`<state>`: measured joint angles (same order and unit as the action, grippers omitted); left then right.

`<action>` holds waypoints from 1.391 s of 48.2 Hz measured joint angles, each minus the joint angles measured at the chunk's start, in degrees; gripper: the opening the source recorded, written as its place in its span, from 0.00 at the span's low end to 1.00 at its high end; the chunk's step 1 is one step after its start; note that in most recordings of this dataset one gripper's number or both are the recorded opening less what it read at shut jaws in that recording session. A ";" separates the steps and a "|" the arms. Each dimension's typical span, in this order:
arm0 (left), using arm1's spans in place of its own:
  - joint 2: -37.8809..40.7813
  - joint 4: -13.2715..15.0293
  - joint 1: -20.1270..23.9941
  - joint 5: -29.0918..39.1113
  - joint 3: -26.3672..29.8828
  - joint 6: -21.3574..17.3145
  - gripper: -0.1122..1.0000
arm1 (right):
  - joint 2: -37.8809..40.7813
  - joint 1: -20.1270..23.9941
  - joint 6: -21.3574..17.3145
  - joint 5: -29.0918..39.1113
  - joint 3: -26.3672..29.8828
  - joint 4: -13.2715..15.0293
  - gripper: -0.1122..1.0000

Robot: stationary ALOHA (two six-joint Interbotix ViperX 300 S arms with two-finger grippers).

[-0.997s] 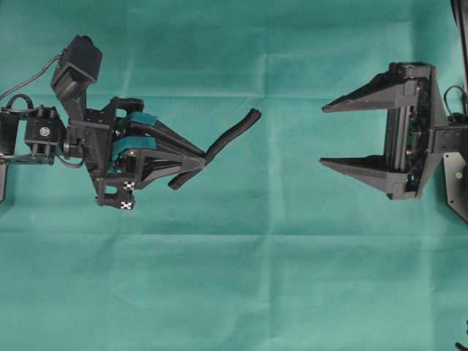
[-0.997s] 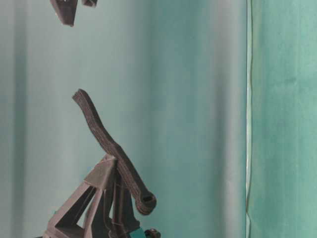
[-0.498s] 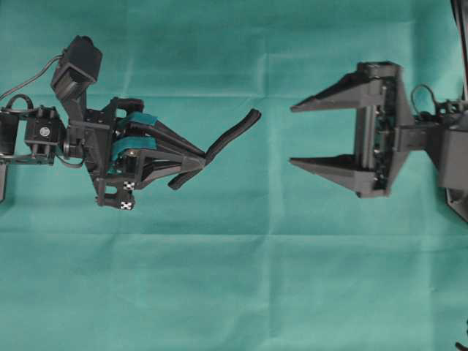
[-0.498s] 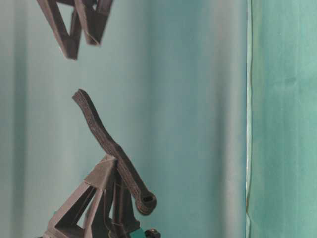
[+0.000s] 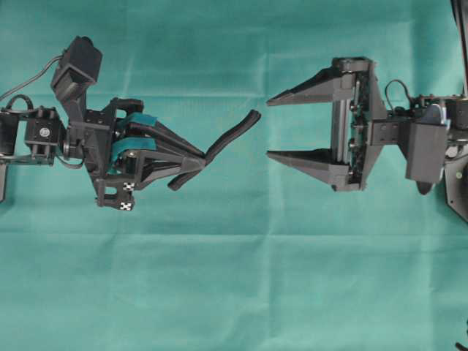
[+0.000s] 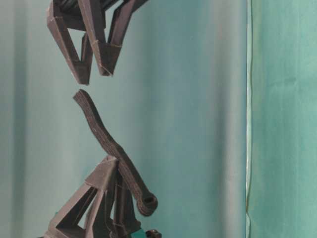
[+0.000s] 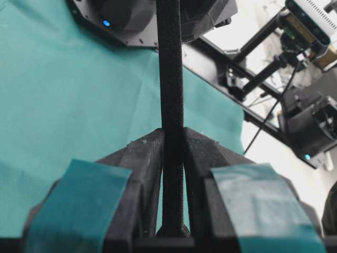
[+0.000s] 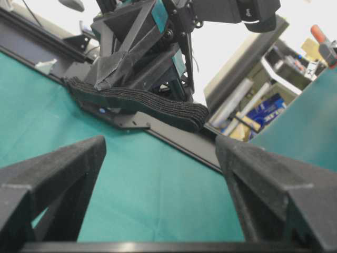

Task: Peel off the Velcro with your right arm.
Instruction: 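Move the open right gripper toward the strap's free upper end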

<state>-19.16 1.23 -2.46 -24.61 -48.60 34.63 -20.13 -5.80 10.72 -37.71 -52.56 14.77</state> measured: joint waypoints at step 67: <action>0.00 0.00 0.00 0.00 -0.53 0.09 0.19 | 3.43 0.00 0.09 -1.67 2.20 0.18 0.39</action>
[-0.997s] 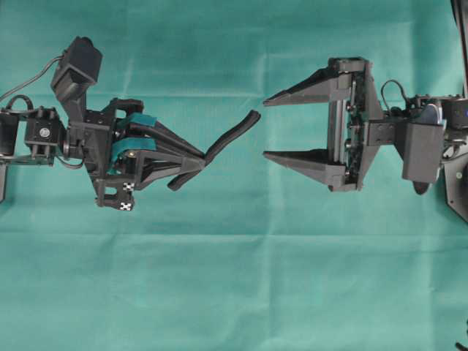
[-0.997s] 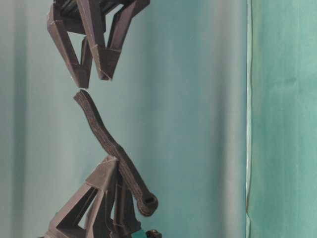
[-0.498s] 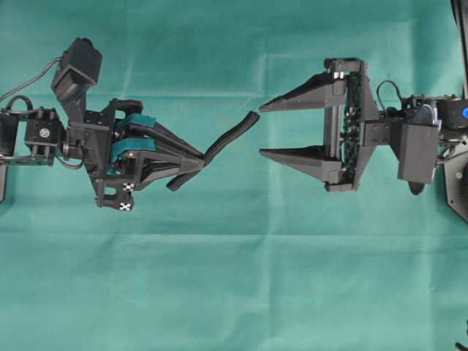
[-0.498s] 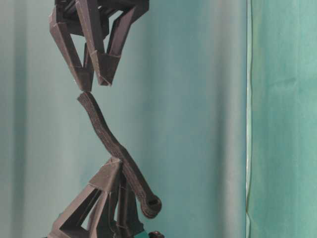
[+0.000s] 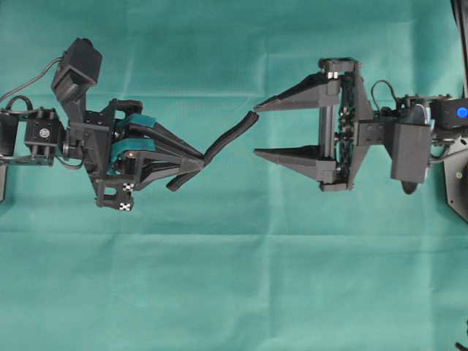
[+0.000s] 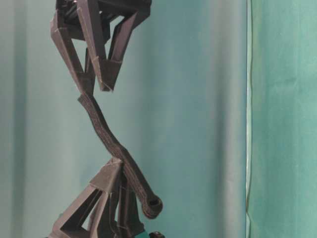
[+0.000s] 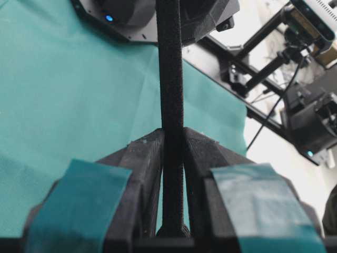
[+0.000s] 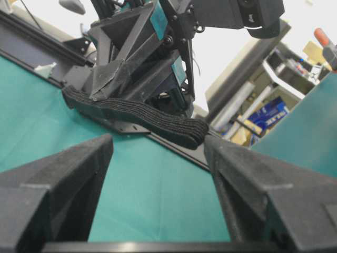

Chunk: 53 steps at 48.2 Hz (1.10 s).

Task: Peel off the Velcro with your right arm.
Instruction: 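Move the open right gripper toward the strap's free upper end, then close the right gripper on the strap's free end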

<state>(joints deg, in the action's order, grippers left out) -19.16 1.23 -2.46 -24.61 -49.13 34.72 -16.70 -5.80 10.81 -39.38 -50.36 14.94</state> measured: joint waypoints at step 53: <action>0.00 0.35 -0.09 -0.35 -0.53 0.09 0.19 | -2.64 -0.62 3.43 -0.26 -2.37 -0.09 0.39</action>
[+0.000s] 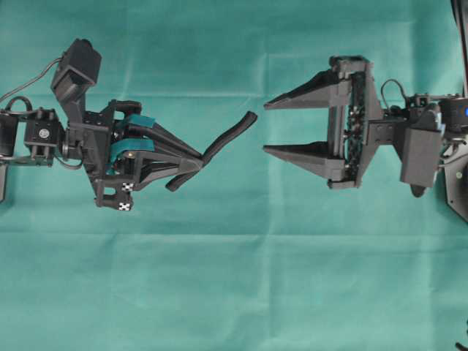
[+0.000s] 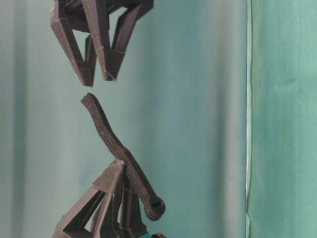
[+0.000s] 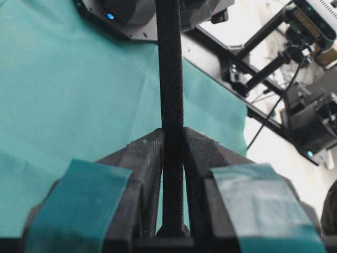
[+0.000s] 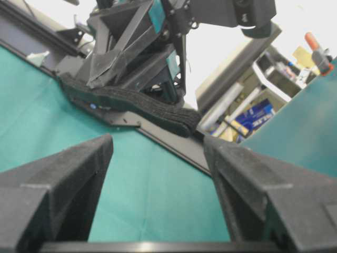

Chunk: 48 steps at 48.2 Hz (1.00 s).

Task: Peel off the Velcro with your right arm.
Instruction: 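Close the right gripper on the strap's free end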

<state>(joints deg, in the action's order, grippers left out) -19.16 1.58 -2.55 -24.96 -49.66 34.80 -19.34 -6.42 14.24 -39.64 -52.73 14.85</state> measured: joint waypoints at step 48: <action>0.26 0.00 0.00 0.00 0.00 0.00 0.19 | 2.64 0.00 2.64 -2.90 0.18 0.09 0.39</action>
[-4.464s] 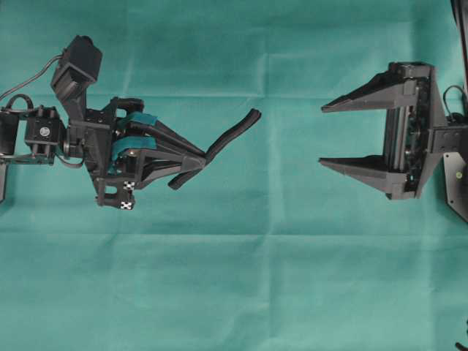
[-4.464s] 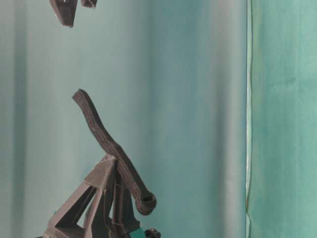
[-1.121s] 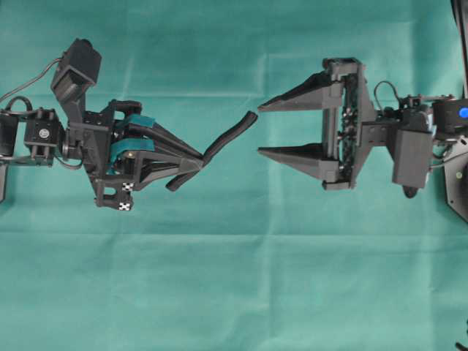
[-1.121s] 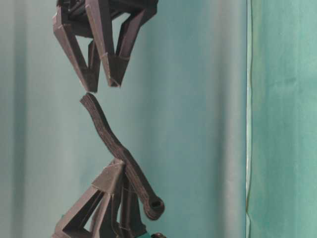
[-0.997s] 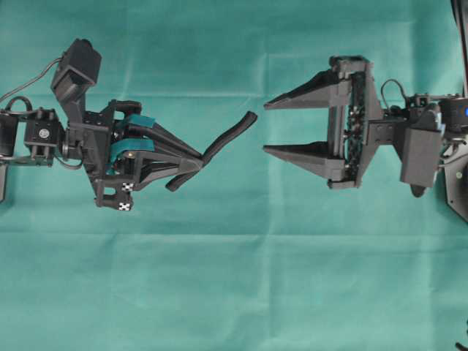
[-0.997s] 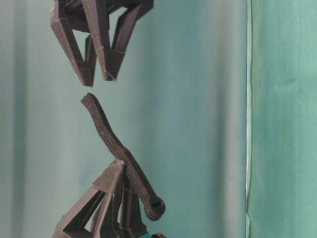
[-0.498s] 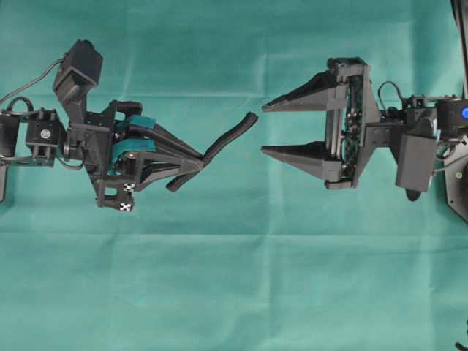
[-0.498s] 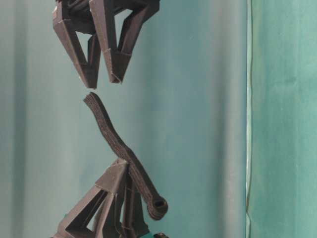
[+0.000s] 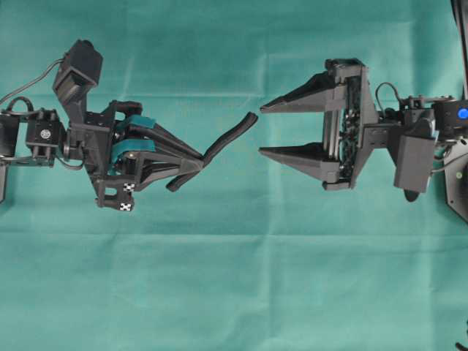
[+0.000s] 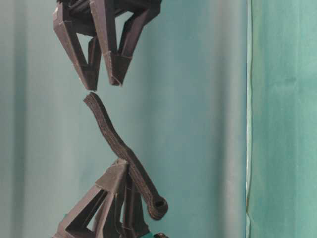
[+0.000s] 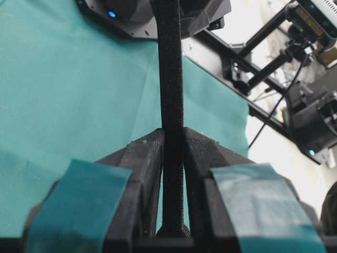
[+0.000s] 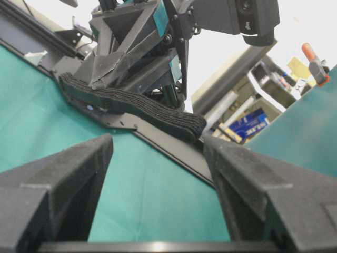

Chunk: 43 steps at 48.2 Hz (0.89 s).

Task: Peel off the Velcro with your right arm.
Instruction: 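Close the right gripper on the strap's free end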

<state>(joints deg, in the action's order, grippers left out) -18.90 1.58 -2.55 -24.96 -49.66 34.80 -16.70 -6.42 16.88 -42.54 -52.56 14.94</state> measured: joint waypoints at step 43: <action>0.09 -0.09 0.00 0.00 0.09 0.00 0.19 | 0.44 0.00 0.00 -0.09 0.70 0.00 0.25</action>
<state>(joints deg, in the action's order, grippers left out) -18.81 1.49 -2.55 -24.96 -49.57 34.80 -16.26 -6.42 16.88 -42.63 -51.86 14.94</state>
